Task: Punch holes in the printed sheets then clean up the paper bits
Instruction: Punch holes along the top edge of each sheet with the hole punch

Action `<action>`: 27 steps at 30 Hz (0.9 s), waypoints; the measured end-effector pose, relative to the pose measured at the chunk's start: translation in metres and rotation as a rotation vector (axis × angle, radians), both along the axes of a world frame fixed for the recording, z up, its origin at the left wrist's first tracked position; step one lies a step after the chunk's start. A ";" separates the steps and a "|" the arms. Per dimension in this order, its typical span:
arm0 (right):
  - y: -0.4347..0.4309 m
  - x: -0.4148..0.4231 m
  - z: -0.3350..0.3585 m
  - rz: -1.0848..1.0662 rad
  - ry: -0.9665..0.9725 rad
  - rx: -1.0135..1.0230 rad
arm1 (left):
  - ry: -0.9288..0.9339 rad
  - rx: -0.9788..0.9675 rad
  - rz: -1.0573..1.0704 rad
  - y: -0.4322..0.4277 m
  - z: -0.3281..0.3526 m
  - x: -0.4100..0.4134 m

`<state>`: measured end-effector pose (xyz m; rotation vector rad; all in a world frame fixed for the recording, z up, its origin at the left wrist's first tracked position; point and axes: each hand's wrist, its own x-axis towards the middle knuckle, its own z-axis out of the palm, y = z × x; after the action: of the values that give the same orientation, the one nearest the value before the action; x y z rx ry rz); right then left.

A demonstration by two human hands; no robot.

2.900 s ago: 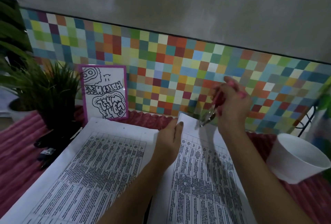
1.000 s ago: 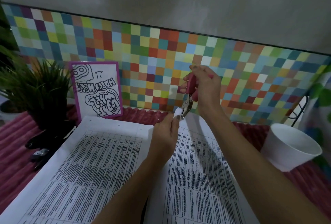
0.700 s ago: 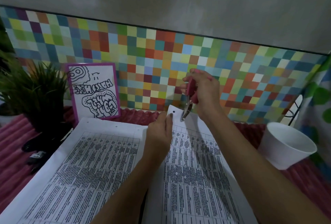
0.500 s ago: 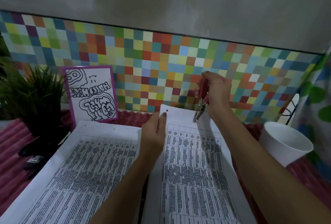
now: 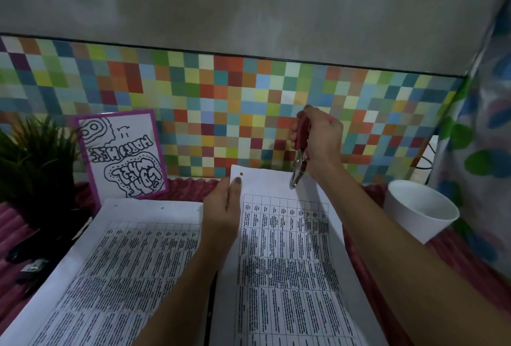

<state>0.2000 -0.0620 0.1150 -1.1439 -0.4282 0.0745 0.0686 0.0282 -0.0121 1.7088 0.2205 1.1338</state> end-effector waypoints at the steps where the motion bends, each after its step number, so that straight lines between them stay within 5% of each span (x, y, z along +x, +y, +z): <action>1: 0.000 0.000 0.000 0.000 -0.003 0.003 | -0.001 0.000 -0.003 0.000 0.000 0.000; 27: 0.006 0.002 -0.004 -0.166 -0.055 0.024 | -0.019 0.035 -0.019 -0.005 0.003 -0.001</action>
<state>0.2021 -0.0563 0.1111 -1.1554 -0.3805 -0.1067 0.0677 0.0236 -0.0086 1.7266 0.1731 1.1459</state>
